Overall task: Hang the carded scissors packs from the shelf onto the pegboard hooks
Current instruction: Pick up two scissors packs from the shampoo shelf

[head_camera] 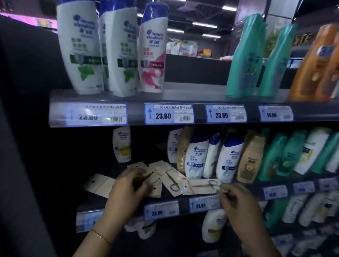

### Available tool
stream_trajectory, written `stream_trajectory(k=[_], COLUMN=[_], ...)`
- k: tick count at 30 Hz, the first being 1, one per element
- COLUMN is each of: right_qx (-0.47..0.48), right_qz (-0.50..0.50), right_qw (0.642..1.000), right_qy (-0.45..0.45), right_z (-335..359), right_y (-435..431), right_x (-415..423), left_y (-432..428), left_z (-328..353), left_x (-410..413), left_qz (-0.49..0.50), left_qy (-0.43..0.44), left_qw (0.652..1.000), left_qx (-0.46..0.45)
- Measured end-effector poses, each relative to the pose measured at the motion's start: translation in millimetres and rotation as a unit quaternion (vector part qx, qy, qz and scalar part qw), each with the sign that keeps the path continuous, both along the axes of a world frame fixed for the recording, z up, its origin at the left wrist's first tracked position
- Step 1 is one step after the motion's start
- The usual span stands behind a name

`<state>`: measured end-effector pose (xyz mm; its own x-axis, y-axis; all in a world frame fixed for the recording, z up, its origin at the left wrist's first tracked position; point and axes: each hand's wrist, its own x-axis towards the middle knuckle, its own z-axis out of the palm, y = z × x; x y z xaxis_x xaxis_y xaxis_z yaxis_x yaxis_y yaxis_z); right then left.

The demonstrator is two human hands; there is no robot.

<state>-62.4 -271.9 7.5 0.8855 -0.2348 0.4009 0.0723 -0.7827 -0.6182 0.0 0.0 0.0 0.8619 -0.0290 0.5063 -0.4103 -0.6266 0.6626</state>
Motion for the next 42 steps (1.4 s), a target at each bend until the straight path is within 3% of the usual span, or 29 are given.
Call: stream_trajectory(k=[3,14,29,37,42], right_qx=[-0.022,-0.056,-0.119,-0.083,-0.01], right_qz=[0.006,0.058,0.082,0.081,0.062], right_qw=[0.999,0.995,0.984,0.99,0.996], right_qy=[-0.024,0.062,0.101,0.074,0.068], right_z=[2,-8,-4,-6,-8], right_y=[-10,-10,-10,-12,-11], right_x=[13,43,52,56,53], left_y=[4,11,11,11,10], left_z=[2,-15,-14,-6,-6], left_x=[12,29,27,18,18], left_qz=[0.023,0.114,0.072,0.02,0.0], left_qy=[0.025,0.106,0.094,0.107,0.112], left_qw=[0.999,0.982,0.993,0.993,0.988], left_qx=[0.006,0.104,0.025,-0.054,-0.11])
